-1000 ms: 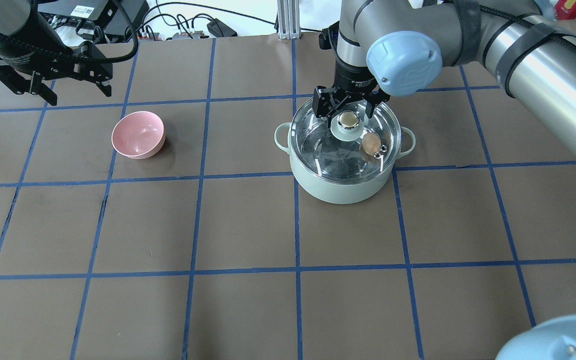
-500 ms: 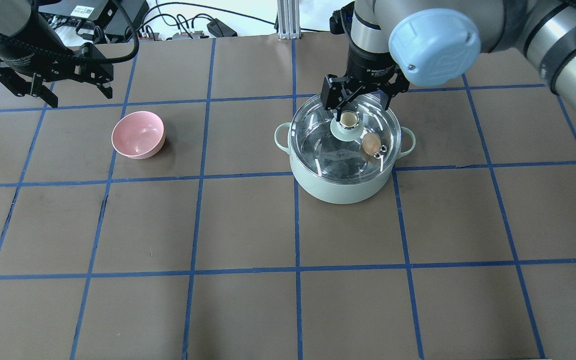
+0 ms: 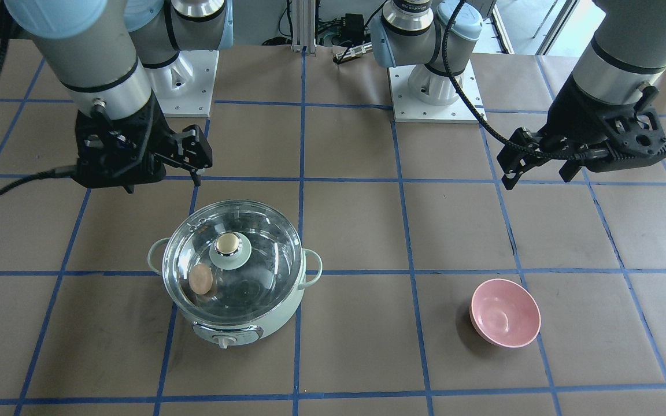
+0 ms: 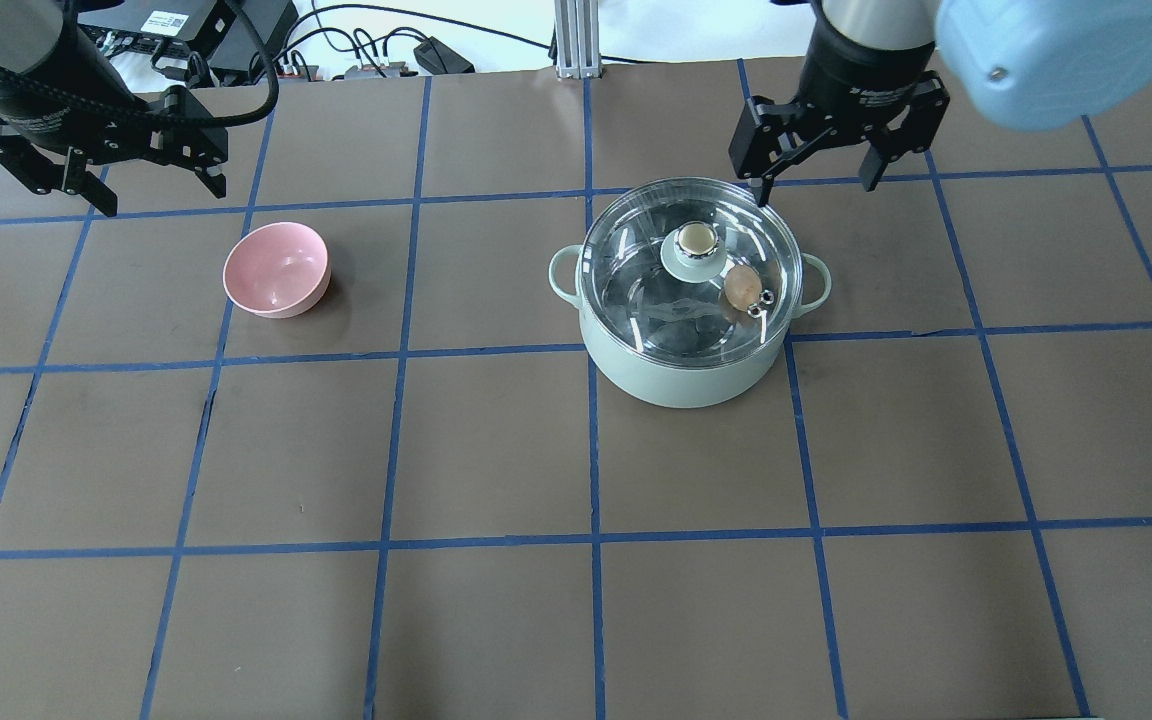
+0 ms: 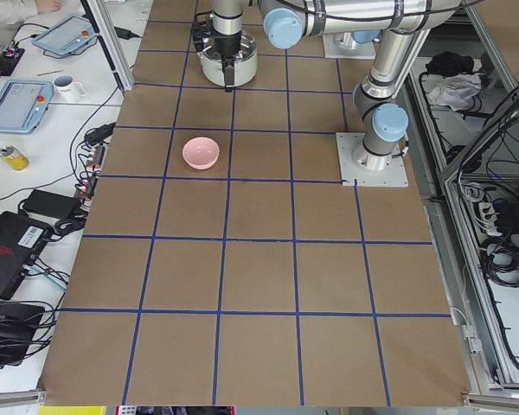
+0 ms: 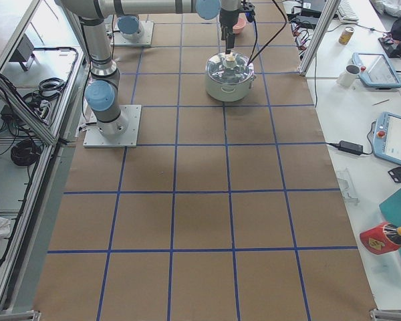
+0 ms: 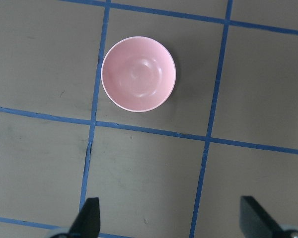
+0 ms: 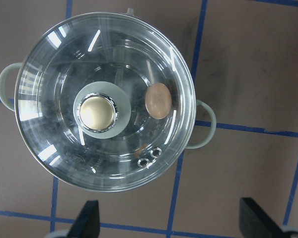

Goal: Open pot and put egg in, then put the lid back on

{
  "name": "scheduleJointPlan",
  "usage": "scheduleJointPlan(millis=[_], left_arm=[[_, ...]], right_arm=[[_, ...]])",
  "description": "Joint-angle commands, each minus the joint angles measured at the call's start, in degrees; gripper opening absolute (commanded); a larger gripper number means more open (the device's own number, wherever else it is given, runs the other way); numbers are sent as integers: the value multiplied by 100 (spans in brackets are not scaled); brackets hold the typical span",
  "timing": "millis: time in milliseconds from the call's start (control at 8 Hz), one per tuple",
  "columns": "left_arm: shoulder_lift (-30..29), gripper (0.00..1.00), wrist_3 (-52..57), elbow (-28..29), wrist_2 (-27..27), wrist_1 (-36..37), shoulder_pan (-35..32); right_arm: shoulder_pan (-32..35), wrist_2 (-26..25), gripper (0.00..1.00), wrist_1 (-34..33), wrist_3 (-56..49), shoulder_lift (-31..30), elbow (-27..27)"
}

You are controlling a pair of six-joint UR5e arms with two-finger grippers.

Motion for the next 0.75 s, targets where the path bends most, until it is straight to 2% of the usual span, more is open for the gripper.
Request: scheduleJointPlan(millis=[0, 625], left_arm=[[3, 100, 8, -2, -2, -2, 0], [12, 100, 26, -11, 24, -2, 9]], right_arm=[[-460, -12, 100, 574, -146, -505, 9], [-531, -90, 100, 812, -460, -638, 26]])
